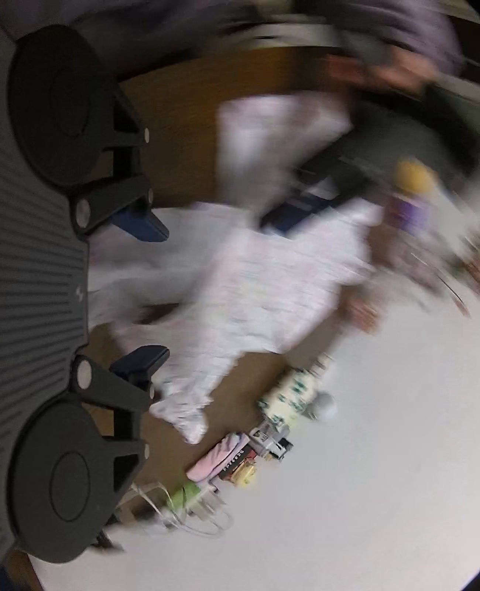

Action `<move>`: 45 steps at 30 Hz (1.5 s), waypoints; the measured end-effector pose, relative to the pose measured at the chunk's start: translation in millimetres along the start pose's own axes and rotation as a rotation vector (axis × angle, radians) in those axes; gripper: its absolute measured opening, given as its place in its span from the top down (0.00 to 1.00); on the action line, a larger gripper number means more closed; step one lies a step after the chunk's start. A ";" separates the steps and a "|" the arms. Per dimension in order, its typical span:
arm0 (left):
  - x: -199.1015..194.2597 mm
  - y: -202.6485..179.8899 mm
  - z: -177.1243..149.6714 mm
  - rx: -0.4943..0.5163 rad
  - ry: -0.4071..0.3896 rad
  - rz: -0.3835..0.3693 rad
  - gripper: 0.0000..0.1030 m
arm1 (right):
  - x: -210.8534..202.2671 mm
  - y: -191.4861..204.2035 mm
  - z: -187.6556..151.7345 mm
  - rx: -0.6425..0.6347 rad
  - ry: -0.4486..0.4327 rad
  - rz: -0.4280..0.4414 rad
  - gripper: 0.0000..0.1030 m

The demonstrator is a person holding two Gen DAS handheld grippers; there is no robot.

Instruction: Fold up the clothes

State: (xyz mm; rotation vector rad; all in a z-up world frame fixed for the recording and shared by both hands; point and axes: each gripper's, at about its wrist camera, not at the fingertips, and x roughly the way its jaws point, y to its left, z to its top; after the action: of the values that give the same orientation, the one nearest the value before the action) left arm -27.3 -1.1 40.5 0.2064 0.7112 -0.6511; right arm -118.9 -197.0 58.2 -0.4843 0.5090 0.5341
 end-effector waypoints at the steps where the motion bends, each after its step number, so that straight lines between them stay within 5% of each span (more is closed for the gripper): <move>1: -0.5 1.6 -1.0 -0.004 0.000 0.007 0.61 | 8.7 -11.5 8.5 0.087 -0.010 -0.001 0.39; 4: -0.3 5.0 -5.2 -0.008 0.004 0.026 0.61 | 39.1 -41.6 16.9 0.315 0.040 -0.005 0.47; 6: 3.0 4.1 -10.5 0.001 0.019 0.031 0.61 | 66.0 -37.3 11.3 0.297 0.156 -0.052 0.77; 9: 8.7 7.9 -15.5 -0.024 0.035 0.037 0.61 | 84.1 -20.3 -2.1 0.209 0.246 -0.109 0.91; 13: 18.3 1.2 -19.4 -0.051 0.040 0.073 0.61 | 85.7 -9.7 -13.7 0.116 0.297 -0.216 0.96; 17: 11.4 -6.0 -19.2 -0.051 0.003 0.031 0.61 | 75.3 -21.5 -9.7 0.158 0.302 -0.270 0.92; 20: -7.7 6.9 -18.9 -0.075 -0.041 0.061 0.59 | 47.8 -30.6 10.1 0.274 0.171 -0.196 0.44; 25: -38.0 46.1 -37.1 -0.155 -0.051 0.211 0.52 | 62.1 -20.2 33.6 0.435 0.074 -0.039 0.51; 27: -46.8 54.5 -53.5 -0.154 -0.035 0.260 0.52 | 82.0 -3.0 36.3 0.433 0.107 -0.005 0.61; 31: -55.1 58.9 -76.8 -0.158 -0.018 0.297 0.51 | 108.5 20.1 31.4 0.389 0.179 0.020 0.65; 35: -61.2 57.6 -85.4 -0.176 -0.022 0.299 0.51 | 109.6 19.6 24.2 0.388 0.163 -0.007 0.57; 40: -69.0 55.9 -96.1 -0.199 -0.026 0.300 0.50 | 121.1 0.7 23.5 0.413 0.170 -0.093 0.57; 42: -72.1 55.3 -100.4 -0.208 -0.028 0.301 0.42 | 123.5 -0.3 26.7 0.402 0.178 -0.119 0.59; 45: -75.9 48.5 -101.8 -0.191 -0.039 0.303 0.42 | 113.4 7.9 30.0 0.364 0.153 -0.102 0.59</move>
State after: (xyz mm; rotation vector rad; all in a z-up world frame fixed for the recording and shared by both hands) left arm -95.6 113.1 12.9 0.1214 0.6825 -0.2951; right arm -29.2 -134.6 14.6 -0.2020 0.7076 0.2977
